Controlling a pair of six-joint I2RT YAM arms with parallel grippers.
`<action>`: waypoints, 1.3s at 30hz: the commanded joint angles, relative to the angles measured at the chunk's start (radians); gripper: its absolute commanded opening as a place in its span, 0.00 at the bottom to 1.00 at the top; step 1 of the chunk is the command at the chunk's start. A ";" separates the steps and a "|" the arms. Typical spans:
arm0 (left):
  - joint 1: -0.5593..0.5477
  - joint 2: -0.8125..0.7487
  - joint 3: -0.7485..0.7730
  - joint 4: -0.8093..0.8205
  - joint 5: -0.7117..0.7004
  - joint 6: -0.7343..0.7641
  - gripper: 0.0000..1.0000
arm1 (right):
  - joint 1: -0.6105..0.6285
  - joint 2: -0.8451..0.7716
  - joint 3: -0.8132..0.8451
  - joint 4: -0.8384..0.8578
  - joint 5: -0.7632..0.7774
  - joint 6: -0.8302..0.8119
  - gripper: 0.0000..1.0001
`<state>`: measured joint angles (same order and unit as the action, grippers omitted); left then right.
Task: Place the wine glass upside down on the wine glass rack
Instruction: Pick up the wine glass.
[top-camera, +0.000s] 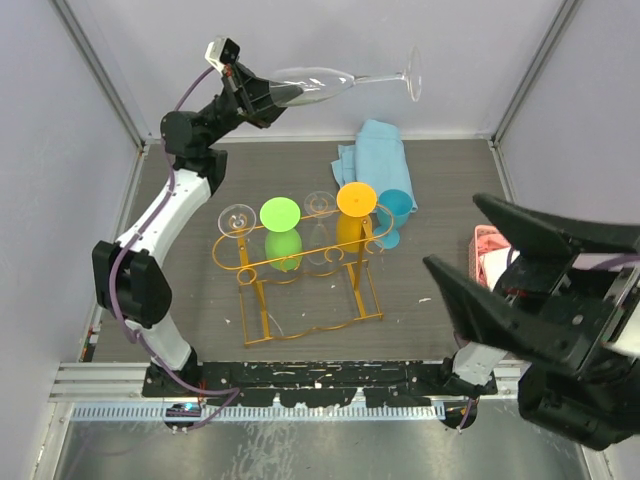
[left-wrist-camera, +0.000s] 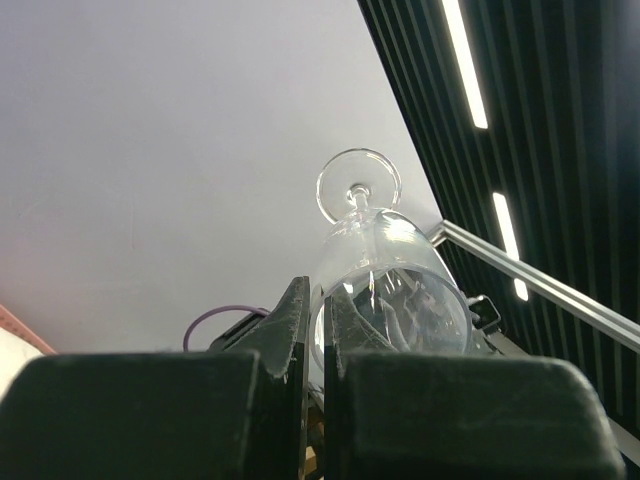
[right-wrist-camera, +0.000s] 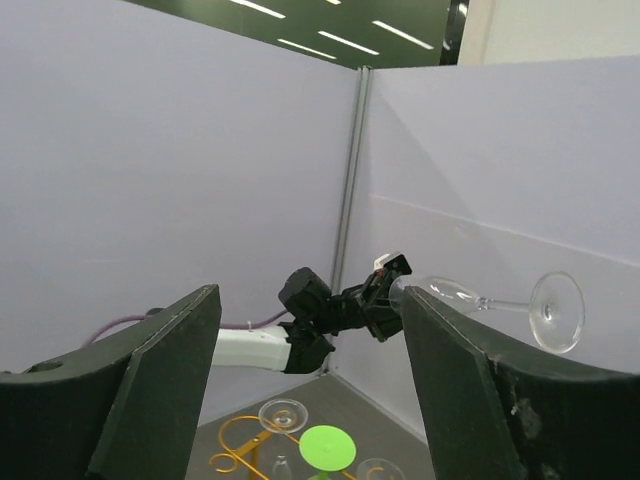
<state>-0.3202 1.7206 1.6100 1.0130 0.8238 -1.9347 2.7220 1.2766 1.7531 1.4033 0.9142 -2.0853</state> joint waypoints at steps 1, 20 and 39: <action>-0.011 -0.066 -0.001 0.004 -0.020 0.034 0.00 | -0.100 0.098 0.015 -0.185 0.065 -0.051 0.79; -0.014 -0.156 -0.132 0.014 -0.009 0.048 0.00 | -0.751 0.238 0.098 -0.576 0.141 0.559 0.85; -0.013 -0.137 -0.131 -0.013 -0.011 0.065 0.00 | -1.394 0.309 0.069 -0.611 0.131 0.766 0.89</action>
<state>-0.3283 1.6112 1.4666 0.9668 0.8257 -1.8889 1.4410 1.6180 1.8034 0.7773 1.0431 -1.4105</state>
